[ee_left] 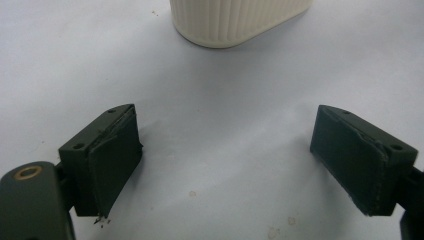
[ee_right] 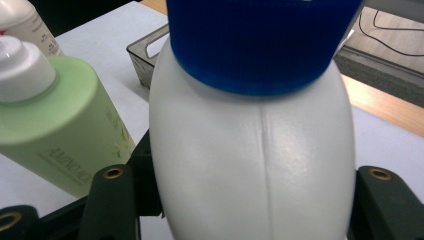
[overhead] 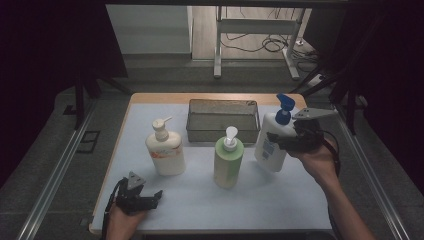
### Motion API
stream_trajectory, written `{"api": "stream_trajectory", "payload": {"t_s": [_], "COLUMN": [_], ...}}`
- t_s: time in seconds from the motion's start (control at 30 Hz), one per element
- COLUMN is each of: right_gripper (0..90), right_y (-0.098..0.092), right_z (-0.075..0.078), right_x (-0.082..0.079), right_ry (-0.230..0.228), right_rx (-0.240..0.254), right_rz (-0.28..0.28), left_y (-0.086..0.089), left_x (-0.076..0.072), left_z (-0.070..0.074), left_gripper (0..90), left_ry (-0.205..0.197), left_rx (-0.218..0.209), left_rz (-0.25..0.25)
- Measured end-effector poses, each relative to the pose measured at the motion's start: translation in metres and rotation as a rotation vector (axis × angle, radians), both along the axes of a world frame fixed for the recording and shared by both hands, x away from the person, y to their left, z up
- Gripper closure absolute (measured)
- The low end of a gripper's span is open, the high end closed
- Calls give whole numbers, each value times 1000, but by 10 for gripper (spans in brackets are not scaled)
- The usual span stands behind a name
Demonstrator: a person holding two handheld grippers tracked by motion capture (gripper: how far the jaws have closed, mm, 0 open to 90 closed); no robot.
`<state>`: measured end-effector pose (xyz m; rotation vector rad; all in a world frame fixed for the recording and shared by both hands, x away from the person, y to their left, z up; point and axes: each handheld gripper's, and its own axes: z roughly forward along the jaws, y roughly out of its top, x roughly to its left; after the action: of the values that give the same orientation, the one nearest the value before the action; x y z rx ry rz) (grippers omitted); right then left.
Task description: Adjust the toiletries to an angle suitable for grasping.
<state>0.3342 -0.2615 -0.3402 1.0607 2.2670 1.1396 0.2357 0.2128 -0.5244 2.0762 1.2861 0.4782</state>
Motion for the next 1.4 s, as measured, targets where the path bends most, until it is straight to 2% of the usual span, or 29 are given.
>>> {"api": "stream_trajectory", "payload": {"t_s": [0.43, 0.7, 1.4], "right_gripper": [401, 401, 402], "right_y": [13, 19, 46], "right_z": [21, 28, 44], "right_x": [11, 20, 49], "right_ry": [-27, -29, -55], "right_rx": [4, 20, 13], "right_rz": [18, 19, 20], "left_y": [0, 0, 0], "left_x": [0, 0, 0], "left_z": [0, 0, 0], "left_gripper": [123, 123, 123], "left_ry": [0, 1, 2], "left_rx": [0, 0, 0], "left_rz": [0, 0, 0]}}
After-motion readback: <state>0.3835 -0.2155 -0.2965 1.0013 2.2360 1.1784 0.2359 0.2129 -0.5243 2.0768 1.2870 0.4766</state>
